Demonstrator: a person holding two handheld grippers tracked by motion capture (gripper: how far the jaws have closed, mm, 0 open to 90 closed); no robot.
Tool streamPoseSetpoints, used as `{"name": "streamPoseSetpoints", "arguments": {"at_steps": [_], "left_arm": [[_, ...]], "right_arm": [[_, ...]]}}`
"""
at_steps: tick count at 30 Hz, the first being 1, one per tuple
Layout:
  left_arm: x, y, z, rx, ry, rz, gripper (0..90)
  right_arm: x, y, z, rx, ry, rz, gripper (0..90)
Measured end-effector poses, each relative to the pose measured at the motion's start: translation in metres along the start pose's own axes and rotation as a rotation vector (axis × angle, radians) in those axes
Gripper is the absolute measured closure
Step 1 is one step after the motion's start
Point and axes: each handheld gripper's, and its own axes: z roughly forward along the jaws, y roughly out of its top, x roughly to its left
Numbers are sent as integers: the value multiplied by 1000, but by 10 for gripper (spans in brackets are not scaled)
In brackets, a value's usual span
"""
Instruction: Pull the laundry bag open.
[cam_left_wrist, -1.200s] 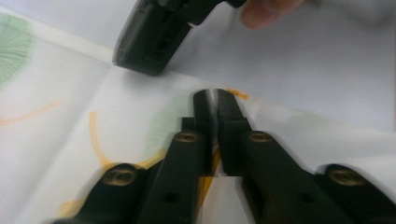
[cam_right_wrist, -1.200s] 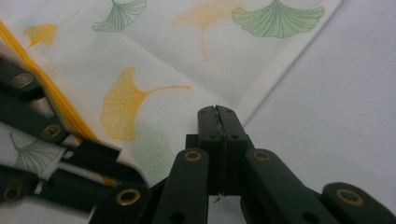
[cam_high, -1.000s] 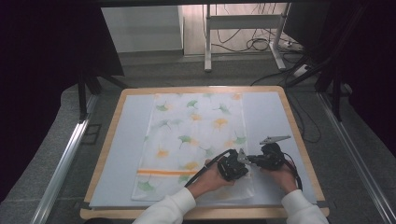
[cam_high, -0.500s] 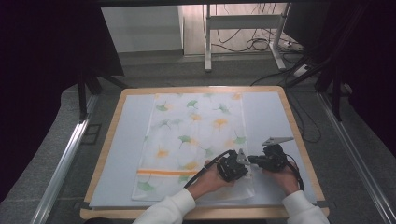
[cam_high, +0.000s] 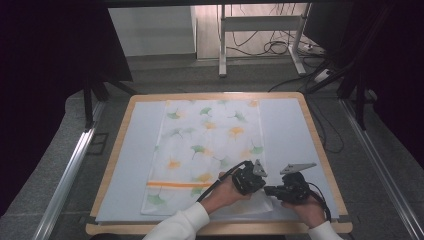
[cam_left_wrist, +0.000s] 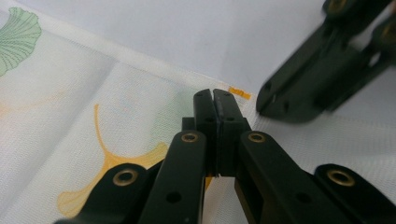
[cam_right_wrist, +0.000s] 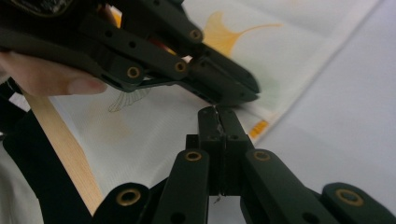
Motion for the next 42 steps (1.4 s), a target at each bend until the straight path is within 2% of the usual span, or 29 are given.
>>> {"name": "streamPoseSetpoints", "arguments": {"at_steps": [3, 7, 12, 22, 30, 42], "left_arm": [[0, 0, 0, 6, 4, 10, 900], [-1, -1, -1, 3, 9, 17, 900], [-3, -2, -2, 7, 29, 38, 900], [2, -9, -9, 11, 39, 32, 900], [3, -14, -14, 20, 51, 33, 900], [8, -23, -21, 17, 56, 9, 900]], "right_arm": [[-3, -2, 9, 44, -14, 16, 896], [-13, -4, 11, 40, 42, 111, 897], [-16, -4, 11, 40, 61, 137, 898], [-19, -5, 11, 41, 80, 148, 899], [-17, -4, 11, 42, 65, 126, 899], [-16, -5, 11, 37, 59, 119, 899]]}}
